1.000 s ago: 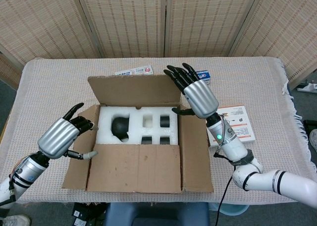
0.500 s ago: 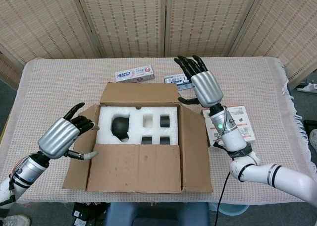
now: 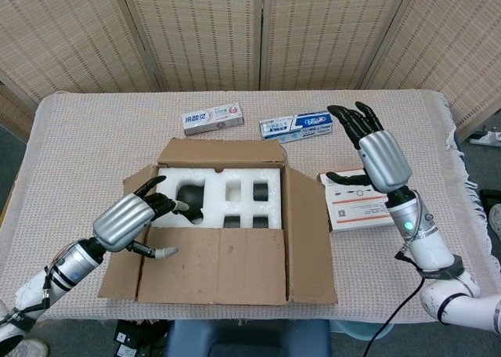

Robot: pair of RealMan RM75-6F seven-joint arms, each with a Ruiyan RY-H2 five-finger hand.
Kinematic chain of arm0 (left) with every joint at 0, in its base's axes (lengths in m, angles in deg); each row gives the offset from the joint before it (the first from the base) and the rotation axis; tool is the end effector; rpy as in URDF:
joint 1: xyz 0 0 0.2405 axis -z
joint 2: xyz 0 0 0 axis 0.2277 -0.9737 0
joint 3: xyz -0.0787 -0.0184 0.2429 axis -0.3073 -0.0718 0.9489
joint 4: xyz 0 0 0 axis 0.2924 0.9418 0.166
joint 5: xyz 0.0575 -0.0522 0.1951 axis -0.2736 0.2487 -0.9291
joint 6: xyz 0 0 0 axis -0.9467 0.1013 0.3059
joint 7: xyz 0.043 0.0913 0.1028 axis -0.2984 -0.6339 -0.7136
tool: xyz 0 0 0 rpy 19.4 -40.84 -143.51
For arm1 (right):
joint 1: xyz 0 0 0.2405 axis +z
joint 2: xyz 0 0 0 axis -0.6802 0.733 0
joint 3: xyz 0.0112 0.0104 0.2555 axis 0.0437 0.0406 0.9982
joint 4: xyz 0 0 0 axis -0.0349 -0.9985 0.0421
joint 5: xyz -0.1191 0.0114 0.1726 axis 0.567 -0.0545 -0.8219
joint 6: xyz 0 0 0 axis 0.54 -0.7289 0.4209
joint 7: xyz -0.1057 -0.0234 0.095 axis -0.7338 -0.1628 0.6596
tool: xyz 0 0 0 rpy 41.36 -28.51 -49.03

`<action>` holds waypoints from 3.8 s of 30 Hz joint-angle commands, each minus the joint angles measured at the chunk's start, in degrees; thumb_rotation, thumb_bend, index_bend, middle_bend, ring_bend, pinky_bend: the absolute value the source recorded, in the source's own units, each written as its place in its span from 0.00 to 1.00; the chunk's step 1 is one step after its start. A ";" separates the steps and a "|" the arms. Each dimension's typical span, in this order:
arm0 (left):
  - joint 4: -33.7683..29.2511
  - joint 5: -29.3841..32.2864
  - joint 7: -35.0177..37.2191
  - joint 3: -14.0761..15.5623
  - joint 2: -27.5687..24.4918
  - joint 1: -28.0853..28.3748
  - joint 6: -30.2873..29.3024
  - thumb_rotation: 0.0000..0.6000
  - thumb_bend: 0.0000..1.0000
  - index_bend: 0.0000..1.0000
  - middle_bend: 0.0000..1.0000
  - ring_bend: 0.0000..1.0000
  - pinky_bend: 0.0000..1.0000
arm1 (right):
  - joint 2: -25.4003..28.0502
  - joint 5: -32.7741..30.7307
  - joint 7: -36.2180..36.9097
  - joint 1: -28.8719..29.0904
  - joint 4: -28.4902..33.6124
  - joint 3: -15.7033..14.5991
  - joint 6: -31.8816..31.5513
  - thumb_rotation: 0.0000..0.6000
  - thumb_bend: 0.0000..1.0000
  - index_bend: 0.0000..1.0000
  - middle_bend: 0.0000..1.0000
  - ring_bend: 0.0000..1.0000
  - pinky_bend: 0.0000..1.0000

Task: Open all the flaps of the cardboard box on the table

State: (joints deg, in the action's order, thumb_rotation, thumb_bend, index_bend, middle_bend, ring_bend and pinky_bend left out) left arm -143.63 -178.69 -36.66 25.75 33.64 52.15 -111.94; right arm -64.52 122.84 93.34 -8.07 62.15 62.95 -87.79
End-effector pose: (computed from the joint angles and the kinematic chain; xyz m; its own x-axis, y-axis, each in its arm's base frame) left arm -0.1221 0.2901 0.1349 0.4432 0.2301 0.8664 0.7237 -0.6622 -0.1944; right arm -0.1357 -0.3463 0.1744 0.1277 0.0577 0.9901 -0.8806 -0.4527 0.1399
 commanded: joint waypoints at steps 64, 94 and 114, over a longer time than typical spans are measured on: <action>-6.83 -1.51 15.42 1.25 -6.88 -0.57 -5.69 0.18 0.21 0.43 0.69 0.67 0.00 | -1.19 2.88 14.49 -8.73 -9.90 -3.97 -5.81 1.00 0.11 0.00 0.14 0.14 0.01; -11.33 -9.03 17.65 4.68 -14.83 -6.09 -10.31 0.17 0.21 0.46 0.73 0.71 0.00 | -2.57 25.32 25.75 -2.31 -5.81 -14.99 -1.09 1.00 0.11 0.00 0.14 0.14 0.01; -11.89 -7.55 16.89 3.59 -15.80 -7.37 -11.21 0.18 0.21 0.46 0.73 0.70 0.00 | -5.53 34.06 26.20 6.11 -0.36 -18.94 1.24 1.00 0.11 0.00 0.14 0.14 0.01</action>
State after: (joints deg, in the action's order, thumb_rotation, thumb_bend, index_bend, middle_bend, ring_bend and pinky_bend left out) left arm -155.70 -186.69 -19.75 29.58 17.74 44.86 -123.01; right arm -70.00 156.65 119.78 -2.14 61.54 44.20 -86.62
